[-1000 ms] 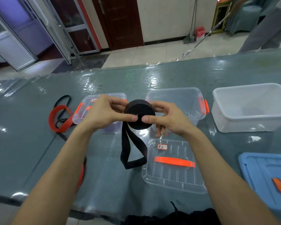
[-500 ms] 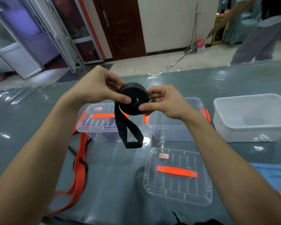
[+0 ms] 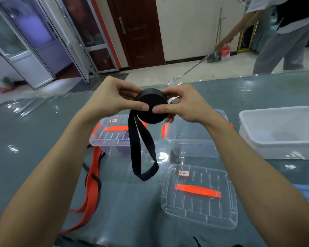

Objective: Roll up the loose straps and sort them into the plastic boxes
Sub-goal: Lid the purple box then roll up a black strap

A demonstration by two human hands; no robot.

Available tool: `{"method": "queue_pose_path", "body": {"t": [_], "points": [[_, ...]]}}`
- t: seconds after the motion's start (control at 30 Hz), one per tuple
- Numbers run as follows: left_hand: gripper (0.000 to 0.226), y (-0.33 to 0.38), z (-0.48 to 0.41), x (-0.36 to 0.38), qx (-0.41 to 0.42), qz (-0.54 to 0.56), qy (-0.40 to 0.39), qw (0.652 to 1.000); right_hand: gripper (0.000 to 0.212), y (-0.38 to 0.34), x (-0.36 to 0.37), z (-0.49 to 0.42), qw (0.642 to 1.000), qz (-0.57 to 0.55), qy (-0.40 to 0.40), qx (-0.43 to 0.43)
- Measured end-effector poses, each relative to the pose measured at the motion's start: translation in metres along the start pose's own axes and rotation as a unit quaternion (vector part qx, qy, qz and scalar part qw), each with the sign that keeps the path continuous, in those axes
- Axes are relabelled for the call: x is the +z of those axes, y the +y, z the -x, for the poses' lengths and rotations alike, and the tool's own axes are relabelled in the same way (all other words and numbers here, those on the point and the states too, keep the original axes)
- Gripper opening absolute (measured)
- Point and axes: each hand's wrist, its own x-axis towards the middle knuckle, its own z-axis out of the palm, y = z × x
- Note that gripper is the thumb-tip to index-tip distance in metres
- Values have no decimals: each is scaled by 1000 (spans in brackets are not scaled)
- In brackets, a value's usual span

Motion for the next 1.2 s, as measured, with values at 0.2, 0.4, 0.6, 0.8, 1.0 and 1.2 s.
{"method": "queue_pose_path", "body": {"t": [0.2, 0.4, 0.6, 0.8, 1.0, 1.2], "points": [[53, -45, 33, 27, -20, 196, 75, 977, 32, 17, 4, 10, 992, -115, 60, 5], [44, -58, 37, 54, -36, 226, 111, 967, 28, 34, 27, 19, 977, -191, 94, 30], [31, -43, 40, 46, -48, 120, 84, 988, 47, 34, 13, 28, 997, -5, -12, 75], [19, -10, 22, 37, -32, -213, -72, 974, 76, 7, 17, 1, 929, 324, -158, 77], [26, -12, 21, 29, -27, -182, -66, 981, 34, 26, 30, -3, 954, 244, -155, 76], [38, -69, 48, 31, -68, 35, -38, 996, 31, 34, 18, 10, 981, 143, -101, 87]]}}
